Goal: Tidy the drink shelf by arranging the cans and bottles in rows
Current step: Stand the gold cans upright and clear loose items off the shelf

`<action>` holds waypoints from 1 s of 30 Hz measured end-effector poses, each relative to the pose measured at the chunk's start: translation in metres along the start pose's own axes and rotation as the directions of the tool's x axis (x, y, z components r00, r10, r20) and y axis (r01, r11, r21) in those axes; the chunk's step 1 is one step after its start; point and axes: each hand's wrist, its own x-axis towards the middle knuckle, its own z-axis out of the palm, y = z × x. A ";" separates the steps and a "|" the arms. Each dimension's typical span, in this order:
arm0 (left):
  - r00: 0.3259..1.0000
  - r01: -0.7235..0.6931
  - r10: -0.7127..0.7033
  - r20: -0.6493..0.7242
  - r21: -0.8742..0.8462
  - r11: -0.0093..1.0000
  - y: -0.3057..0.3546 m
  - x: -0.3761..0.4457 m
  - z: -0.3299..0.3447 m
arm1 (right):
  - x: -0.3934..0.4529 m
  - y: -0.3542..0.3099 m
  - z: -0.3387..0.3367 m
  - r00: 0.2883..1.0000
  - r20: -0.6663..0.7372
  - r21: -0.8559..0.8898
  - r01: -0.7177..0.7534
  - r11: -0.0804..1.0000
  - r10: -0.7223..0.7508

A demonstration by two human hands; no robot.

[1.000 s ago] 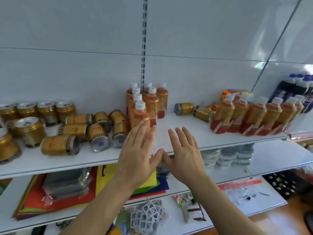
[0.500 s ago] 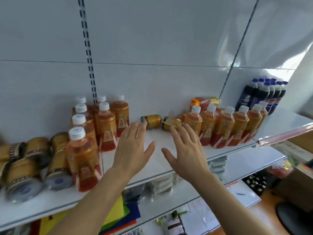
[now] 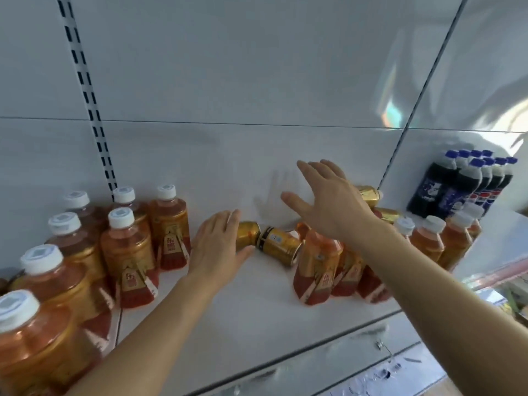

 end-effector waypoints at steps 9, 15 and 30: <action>0.978 0.090 -0.123 0.170 0.189 0.978 0.005 0.042 0.040 | 0.084 0.056 0.008 0.947 0.291 0.087 0.114 0.990 -0.135; 0.983 0.142 -0.163 0.086 0.210 0.967 -0.003 0.038 0.036 | 0.104 0.070 0.030 0.831 0.521 0.134 0.146 0.980 -0.195; 0.940 0.336 -0.327 0.103 -0.466 0.819 -0.017 -0.004 0.048 | 0.129 0.062 0.077 0.569 0.782 0.034 0.368 0.929 -0.254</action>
